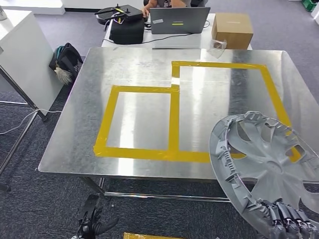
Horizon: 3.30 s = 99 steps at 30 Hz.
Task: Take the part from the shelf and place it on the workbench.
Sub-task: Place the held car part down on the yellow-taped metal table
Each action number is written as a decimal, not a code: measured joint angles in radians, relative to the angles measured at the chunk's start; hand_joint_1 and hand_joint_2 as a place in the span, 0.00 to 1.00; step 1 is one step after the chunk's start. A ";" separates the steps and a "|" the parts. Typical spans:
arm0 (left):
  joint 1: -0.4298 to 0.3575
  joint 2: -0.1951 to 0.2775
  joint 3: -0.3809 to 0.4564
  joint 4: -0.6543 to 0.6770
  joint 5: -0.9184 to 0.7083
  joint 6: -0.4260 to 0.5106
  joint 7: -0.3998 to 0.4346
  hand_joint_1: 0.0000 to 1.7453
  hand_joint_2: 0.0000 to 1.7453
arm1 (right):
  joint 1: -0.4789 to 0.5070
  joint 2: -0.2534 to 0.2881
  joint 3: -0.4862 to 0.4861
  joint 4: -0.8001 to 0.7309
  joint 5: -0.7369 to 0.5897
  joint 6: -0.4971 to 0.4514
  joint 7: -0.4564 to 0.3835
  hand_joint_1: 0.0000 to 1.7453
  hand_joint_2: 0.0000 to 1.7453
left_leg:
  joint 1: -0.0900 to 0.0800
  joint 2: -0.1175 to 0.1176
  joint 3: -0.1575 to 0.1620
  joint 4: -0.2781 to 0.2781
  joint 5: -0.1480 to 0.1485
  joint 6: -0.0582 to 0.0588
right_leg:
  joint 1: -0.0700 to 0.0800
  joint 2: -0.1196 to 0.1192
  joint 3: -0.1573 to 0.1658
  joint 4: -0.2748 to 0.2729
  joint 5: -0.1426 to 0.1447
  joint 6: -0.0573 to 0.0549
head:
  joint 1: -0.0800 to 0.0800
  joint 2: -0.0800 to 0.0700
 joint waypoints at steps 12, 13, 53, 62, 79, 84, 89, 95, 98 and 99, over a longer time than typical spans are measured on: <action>0.007 0.002 0.000 0.000 0.003 0.003 -0.010 0.00 1.00 | 0.015 -0.016 0.005 0.000 -0.001 0.000 0.117 1.00 1.00 | 0.009 0.092 -0.120 0.202 -0.051 -0.045 | -0.001 -0.114 0.027 -0.026 -0.008 -0.039 | -0.015 0.000; 0.007 0.002 0.000 0.000 0.003 0.003 -0.011 0.00 1.00 | 0.018 -0.021 0.005 0.000 -0.002 0.000 0.134 1.00 1.00 | 0.008 0.111 -0.082 0.131 -0.018 -0.042 | 0.000 -0.123 0.031 -0.026 -0.011 -0.035 | -0.015 0.000; 0.026 0.016 0.005 0.000 -0.031 0.018 -0.057 0.00 1.00 | 0.029 0.096 -0.493 -0.038 -0.319 0.301 -0.091 1.00 1.00 | 0.004 0.049 0.025 -0.057 0.022 0.007 | 0.000 -0.054 0.001 0.000 -0.018 0.005 | -0.002 0.000; 0.033 0.018 0.006 0.000 -0.036 0.017 -0.063 0.00 1.00 | 0.015 0.100 -0.555 -0.042 -0.315 0.330 -0.096 1.00 1.00 | 0.009 0.045 0.043 -0.027 -0.019 -0.027 | -0.014 -0.039 0.005 -0.016 0.004 0.017 | 0.001 0.000; 0.030 0.015 0.006 0.000 -0.038 0.018 -0.064 0.00 1.00 | 0.010 0.109 -0.576 -0.053 -0.311 0.347 -0.096 1.00 1.00 | -0.001 0.090 -0.030 0.005 0.019 -0.013 | 0.000 -0.058 0.059 -0.024 -0.059 -0.010 | -0.012 0.000; 0.031 0.015 0.006 0.000 -0.040 0.018 -0.064 0.00 1.00 | -0.002 0.110 -0.601 -0.053 -0.316 0.372 -0.107 1.00 1.00 | 0.001 0.085 -0.003 -0.007 0.003 0.009 | 0.000 -0.060 -0.035 0.162 -0.144 0.005 | -0.008 0.000; 0.033 0.014 0.006 0.000 -0.045 0.016 -0.063 0.00 1.00 | -0.016 0.110 -0.623 -0.048 -0.298 0.389 -0.128 1.00 1.00 | 0.001 0.078 0.047 -0.007 -0.036 0.007 | -0.002 -0.060 -0.084 0.141 -0.039 0.011 | -0.008 0.000; 0.029 0.014 0.006 0.000 -0.054 0.006 -0.056 0.00 1.00 | -0.063 0.110 -0.660 -0.041 -0.240 0.453 -0.189 1.00 1.00 | -0.002 0.074 0.071 -0.006 -0.067 -0.020 | 0.002 -0.053 -0.019 0.002 0.018 -0.019 | -0.013 0.000; 0.023 0.014 0.006 0.000 -0.059 0.000 -0.052 0.00 1.00 | -0.106 0.111 -0.710 -0.035 -0.218 0.502 -0.241 1.00 1.00 | 0.001 0.080 0.020 0.094 -0.113 -0.034 | -0.002 -0.056 -0.005 -0.003 0.007 -0.038 | -0.020 0.000; 0.022 0.014 0.005 0.000 -0.060 -0.001 -0.052 0.00 1.00 | -0.122 0.111 -0.729 -0.033 -0.215 0.517 -0.256 1.00 1.00 | 0.002 0.081 -0.023 0.166 -0.138 -0.037 | -0.003 -0.058 0.000 -0.004 0.002 -0.042 | -0.022 0.000</action>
